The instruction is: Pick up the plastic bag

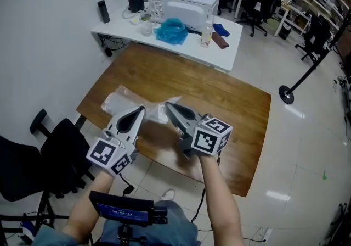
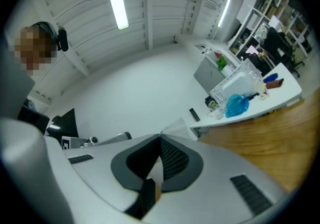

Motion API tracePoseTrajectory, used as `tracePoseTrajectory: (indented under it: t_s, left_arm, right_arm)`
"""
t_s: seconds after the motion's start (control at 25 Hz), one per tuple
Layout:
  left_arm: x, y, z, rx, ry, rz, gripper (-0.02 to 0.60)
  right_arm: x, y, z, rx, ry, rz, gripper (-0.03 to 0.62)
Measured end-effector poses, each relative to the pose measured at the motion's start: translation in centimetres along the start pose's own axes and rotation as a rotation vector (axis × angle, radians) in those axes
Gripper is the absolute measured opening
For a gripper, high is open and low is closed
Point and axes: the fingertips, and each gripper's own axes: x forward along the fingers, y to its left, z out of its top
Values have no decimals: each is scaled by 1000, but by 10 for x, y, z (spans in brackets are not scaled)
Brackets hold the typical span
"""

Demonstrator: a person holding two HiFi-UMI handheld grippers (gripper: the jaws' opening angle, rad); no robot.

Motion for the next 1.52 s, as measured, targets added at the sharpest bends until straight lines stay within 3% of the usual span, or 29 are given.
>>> tracePoseTrajectory:
  t_s: [0.32, 0.76, 1.16, 1.52]
  left_arm:
    - [26, -36, -21, -15, 35, -101, 6]
    - [43, -59, -42, -43, 64, -264, 6]
    - [57, -68, -59, -53, 110, -415, 6]
    - [57, -77, -81, -75, 154, -494, 6]
  right_arm:
    - [-53, -33, -41, 96, 18, -119, 0]
    - [-99, -67, -81, 115, 43, -346, 0]
    - [-145, -105, -126, 140, 103, -625, 31]
    - [-187, -123, -159, 137, 106, -870, 34]
